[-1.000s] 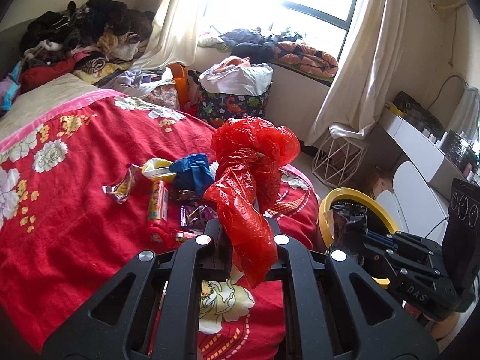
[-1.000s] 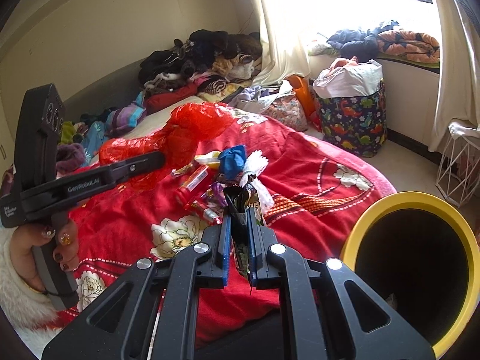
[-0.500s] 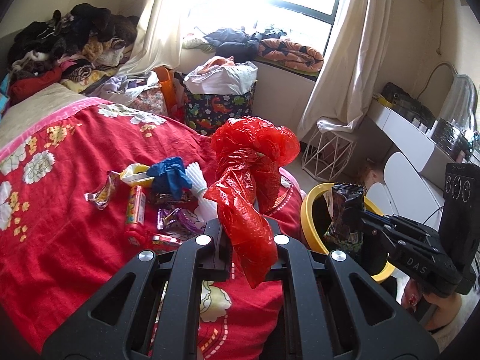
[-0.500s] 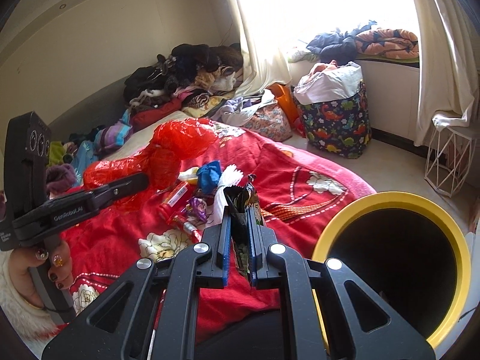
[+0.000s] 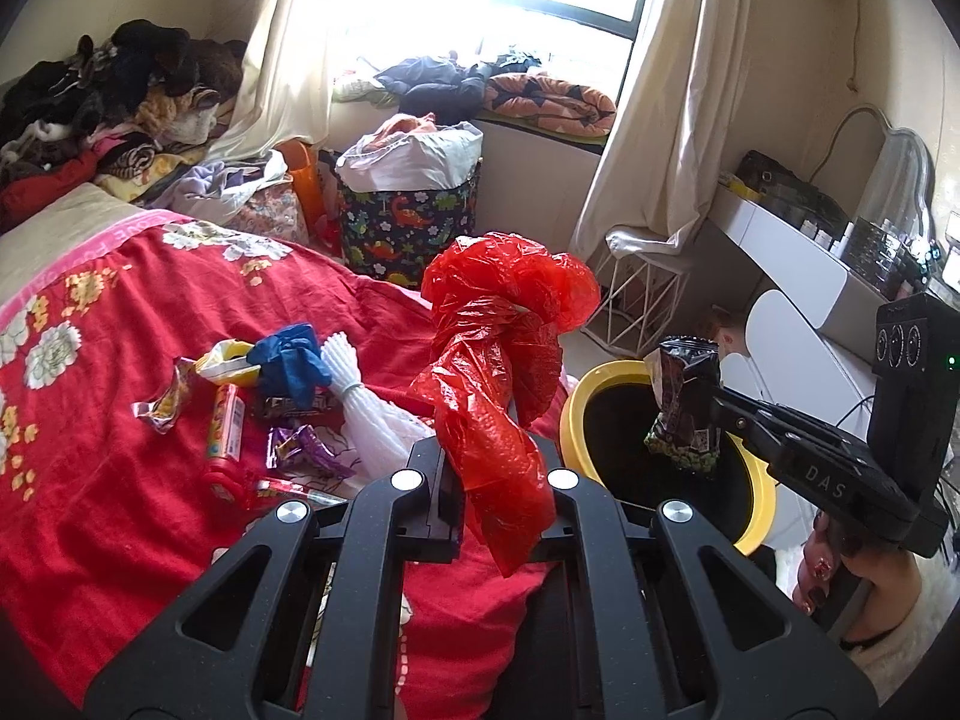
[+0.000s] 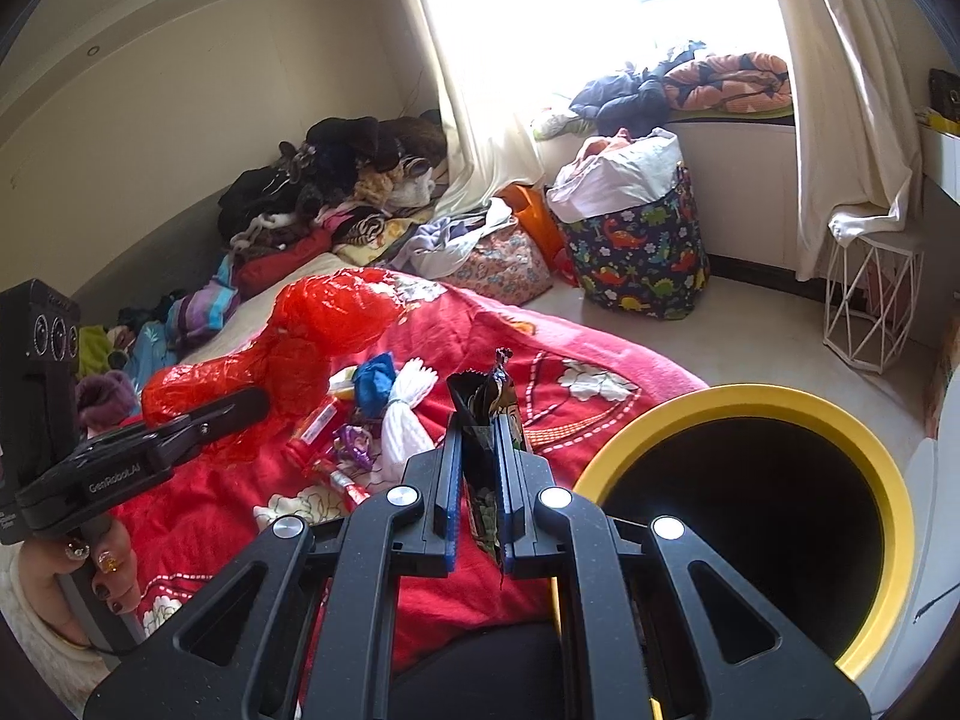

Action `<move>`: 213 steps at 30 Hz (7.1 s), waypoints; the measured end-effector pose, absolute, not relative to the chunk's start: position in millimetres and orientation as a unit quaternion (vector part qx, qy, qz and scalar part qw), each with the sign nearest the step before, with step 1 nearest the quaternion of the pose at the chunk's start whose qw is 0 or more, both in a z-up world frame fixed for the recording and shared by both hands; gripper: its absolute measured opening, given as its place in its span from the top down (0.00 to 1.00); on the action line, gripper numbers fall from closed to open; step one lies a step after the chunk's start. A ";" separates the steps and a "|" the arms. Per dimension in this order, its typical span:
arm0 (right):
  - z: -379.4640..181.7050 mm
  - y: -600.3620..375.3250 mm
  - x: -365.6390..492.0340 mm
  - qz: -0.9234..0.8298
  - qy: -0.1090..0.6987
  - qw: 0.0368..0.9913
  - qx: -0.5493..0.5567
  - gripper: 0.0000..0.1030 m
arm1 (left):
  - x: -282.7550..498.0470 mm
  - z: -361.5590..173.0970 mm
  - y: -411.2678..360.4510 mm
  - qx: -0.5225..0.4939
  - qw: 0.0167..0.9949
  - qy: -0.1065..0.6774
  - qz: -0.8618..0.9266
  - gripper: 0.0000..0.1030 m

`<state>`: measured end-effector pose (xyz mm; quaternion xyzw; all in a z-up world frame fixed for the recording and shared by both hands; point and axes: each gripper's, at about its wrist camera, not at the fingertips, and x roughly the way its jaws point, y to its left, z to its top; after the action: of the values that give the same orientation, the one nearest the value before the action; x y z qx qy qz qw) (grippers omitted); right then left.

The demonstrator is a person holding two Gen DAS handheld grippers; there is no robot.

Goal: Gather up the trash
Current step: 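Carry the red bag with the left tool while the right tool carries the wrapper to the bin, then open both tools over the bin to drop the red bag and wrapper, then move both open tools back toward the remaining trash on the bed, then close the left tool on the dotted candy tube while the right tool grasps the white rope bundle, then carry the candy tube with the left tool while the right tool carries the rope over the bin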

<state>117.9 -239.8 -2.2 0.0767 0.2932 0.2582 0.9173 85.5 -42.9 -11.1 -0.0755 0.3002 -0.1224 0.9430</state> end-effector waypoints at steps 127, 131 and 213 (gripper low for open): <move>-9.6 -266.2 134.7 0.153 0.283 0.941 0.104 0.21 | 135.5 -18.7 -60.0 -0.037 0.957 0.275 -0.084 0.11; -7.1 -247.5 139.7 0.166 0.288 0.938 0.096 0.20 | 135.8 -16.5 -38.2 -0.041 0.959 0.272 -0.061 0.11; -50.0 -127.9 175.7 0.305 0.377 0.874 0.042 0.82 | 141.5 -53.4 81.3 -0.182 0.919 0.348 -0.023 0.78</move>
<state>175.7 -127.9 -50.0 0.0423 0.3767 0.3048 0.8737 141.5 81.3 -53.4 -0.1821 0.3481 -0.0229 0.9193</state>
